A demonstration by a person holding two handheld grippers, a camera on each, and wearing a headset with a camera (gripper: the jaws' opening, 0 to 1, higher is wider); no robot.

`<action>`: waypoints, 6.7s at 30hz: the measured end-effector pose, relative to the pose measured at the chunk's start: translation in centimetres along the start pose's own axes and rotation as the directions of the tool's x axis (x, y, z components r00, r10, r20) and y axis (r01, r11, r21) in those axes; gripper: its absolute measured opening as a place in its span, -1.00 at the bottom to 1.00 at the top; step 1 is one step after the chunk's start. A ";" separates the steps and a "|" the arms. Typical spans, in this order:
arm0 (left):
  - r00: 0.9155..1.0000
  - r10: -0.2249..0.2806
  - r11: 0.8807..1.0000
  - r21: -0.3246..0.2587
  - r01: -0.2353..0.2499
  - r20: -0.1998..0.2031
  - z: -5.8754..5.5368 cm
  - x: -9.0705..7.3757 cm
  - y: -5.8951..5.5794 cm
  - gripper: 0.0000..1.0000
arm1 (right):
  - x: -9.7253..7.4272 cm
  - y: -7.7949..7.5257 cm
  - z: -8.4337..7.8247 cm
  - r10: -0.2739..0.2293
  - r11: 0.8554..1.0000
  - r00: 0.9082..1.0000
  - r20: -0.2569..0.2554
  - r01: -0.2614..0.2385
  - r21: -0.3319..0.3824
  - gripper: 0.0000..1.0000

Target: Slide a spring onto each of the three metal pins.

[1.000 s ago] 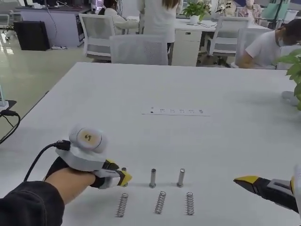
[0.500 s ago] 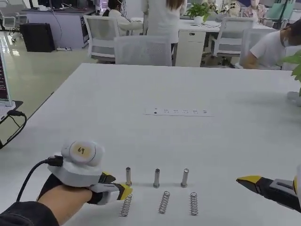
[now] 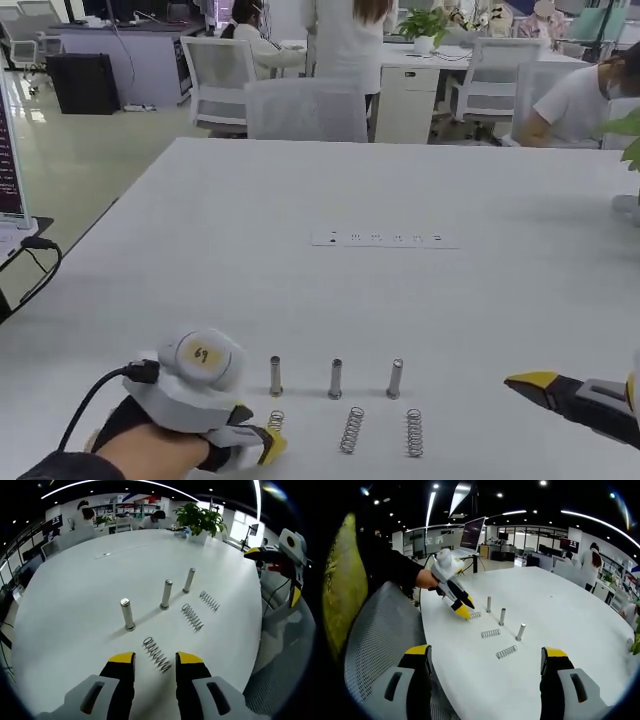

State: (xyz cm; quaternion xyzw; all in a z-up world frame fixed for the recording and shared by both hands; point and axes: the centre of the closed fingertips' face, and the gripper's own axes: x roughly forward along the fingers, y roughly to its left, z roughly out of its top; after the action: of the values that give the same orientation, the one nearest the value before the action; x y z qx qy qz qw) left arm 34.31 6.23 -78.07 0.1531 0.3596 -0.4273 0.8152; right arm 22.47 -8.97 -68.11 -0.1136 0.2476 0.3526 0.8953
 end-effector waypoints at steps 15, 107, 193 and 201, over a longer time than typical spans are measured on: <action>0.999 0.004 0.999 0.040 -0.002 -0.046 -1.2 0.7 -0.2 -0.55 | 0.0 0.1 0.0 0.001 1.000 1.000 0.000 -0.001 0.005 0.78; 0.900 -0.370 0.902 0.323 0.288 0.230 5.0 -10.1 -8.9 -0.95 | 4.0 5.7 6.9 0.297 0.944 0.955 0.023 -0.290 -0.158 -0.14; 0.897 -0.423 0.818 0.481 0.317 0.127 4.9 -8.7 -13.3 -0.98 | 5.7 8.9 5.4 0.413 0.772 0.840 -0.352 -0.528 -0.353 -0.82; 0.898 -0.423 0.817 0.480 0.321 0.119 4.9 -8.5 -13.5 -0.98 | 5.7 8.8 5.1 0.410 0.752 0.821 -0.397 -0.551 -0.363 -0.82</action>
State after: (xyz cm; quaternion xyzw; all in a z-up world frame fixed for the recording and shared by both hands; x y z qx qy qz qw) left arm 22.48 0.59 -67.76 0.2149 0.1820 -0.6644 0.6923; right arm 21.82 2.60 -67.02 -0.3058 0.3067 0.6006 0.6721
